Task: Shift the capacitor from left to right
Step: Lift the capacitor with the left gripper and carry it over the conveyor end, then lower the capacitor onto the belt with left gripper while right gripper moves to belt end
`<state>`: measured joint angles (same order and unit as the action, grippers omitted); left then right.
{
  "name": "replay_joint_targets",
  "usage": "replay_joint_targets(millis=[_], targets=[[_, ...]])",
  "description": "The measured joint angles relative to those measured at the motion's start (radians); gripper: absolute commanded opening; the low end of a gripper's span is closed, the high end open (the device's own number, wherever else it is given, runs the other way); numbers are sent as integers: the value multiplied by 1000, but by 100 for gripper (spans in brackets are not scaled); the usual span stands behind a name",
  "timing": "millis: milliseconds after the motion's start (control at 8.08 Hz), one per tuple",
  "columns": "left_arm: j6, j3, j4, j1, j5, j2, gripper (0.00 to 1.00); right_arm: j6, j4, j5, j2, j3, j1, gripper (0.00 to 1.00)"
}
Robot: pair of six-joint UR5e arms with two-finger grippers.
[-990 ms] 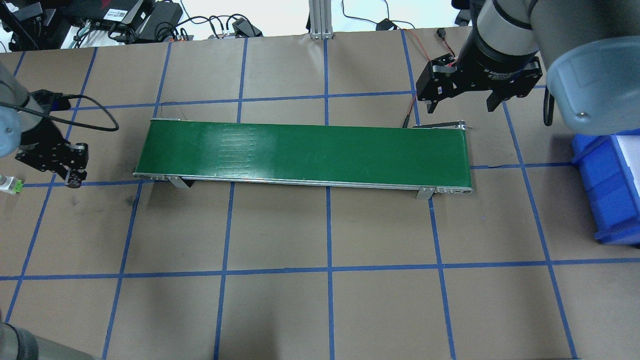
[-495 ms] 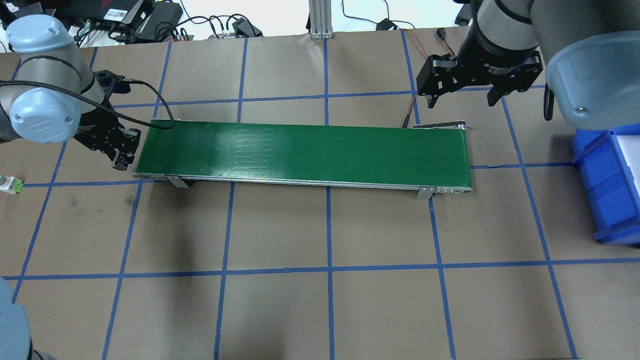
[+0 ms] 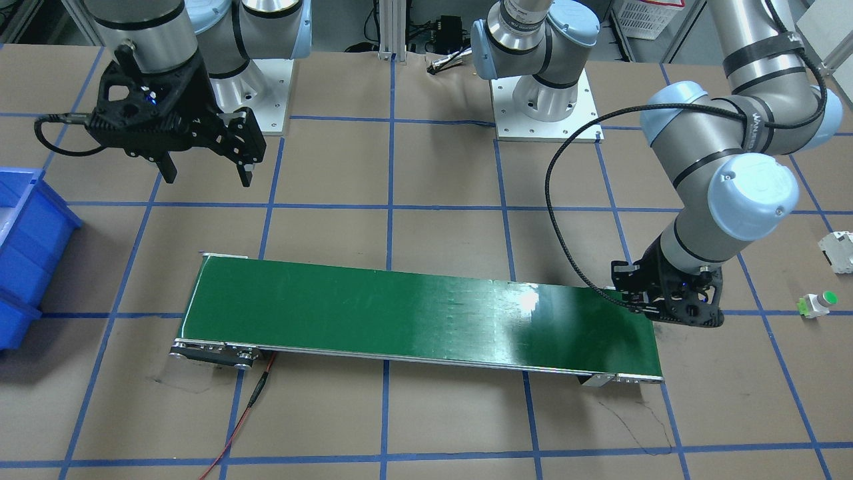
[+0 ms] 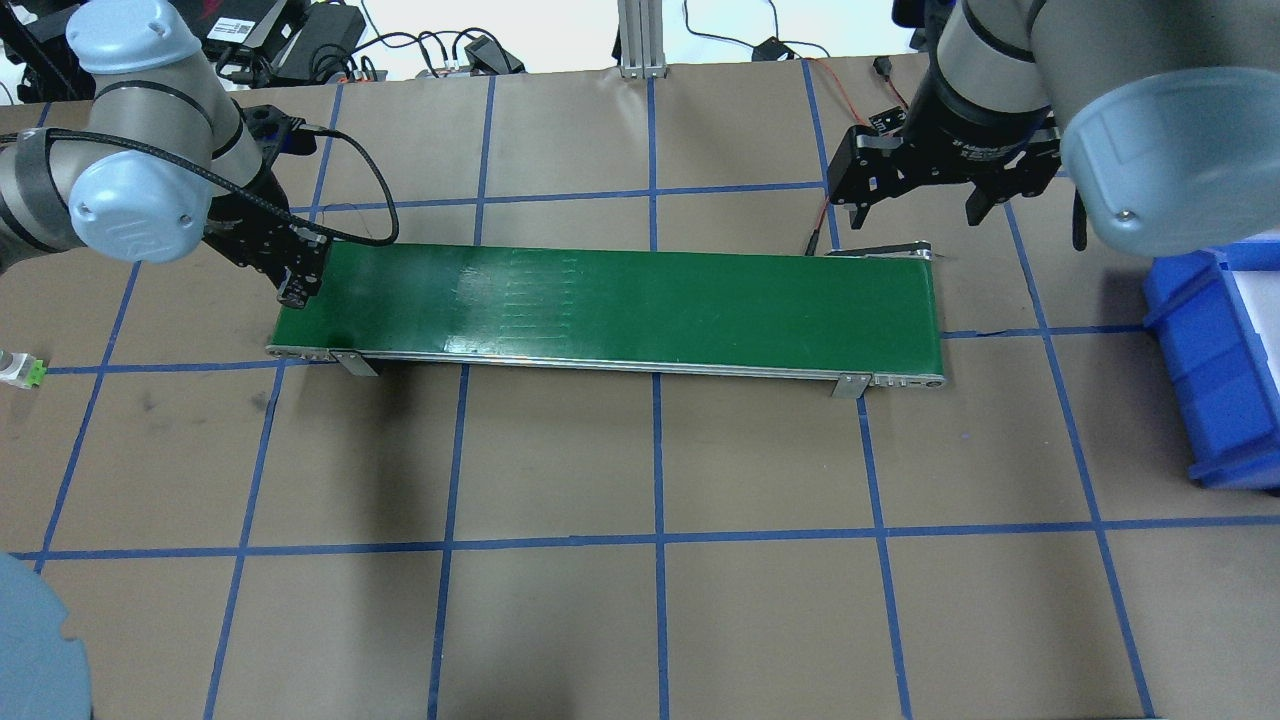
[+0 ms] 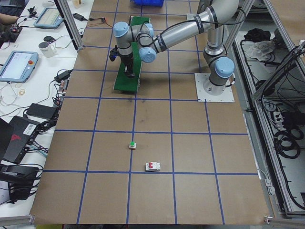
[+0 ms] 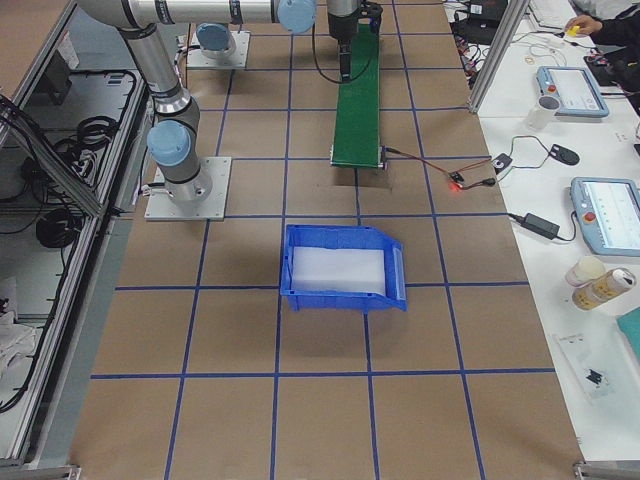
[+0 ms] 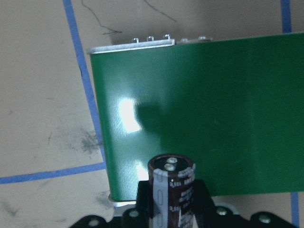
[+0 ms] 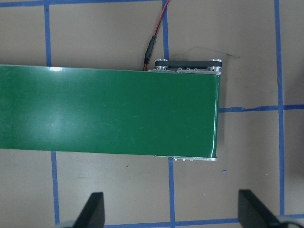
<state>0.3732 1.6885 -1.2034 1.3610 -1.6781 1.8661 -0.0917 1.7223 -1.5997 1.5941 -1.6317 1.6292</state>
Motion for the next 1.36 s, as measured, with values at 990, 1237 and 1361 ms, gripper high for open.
replay_joint_targets(millis=[990,1237,1361], targets=[[-67,-84,8,6,65,63,0,26,40,3,-139,-9,1,100],[-76,-83,8,6,63,79,0,86,58,15,-170,-10,-31,100],[-77,-82,8,6,64,83,0,143,63,53,-179,-12,-76,100]])
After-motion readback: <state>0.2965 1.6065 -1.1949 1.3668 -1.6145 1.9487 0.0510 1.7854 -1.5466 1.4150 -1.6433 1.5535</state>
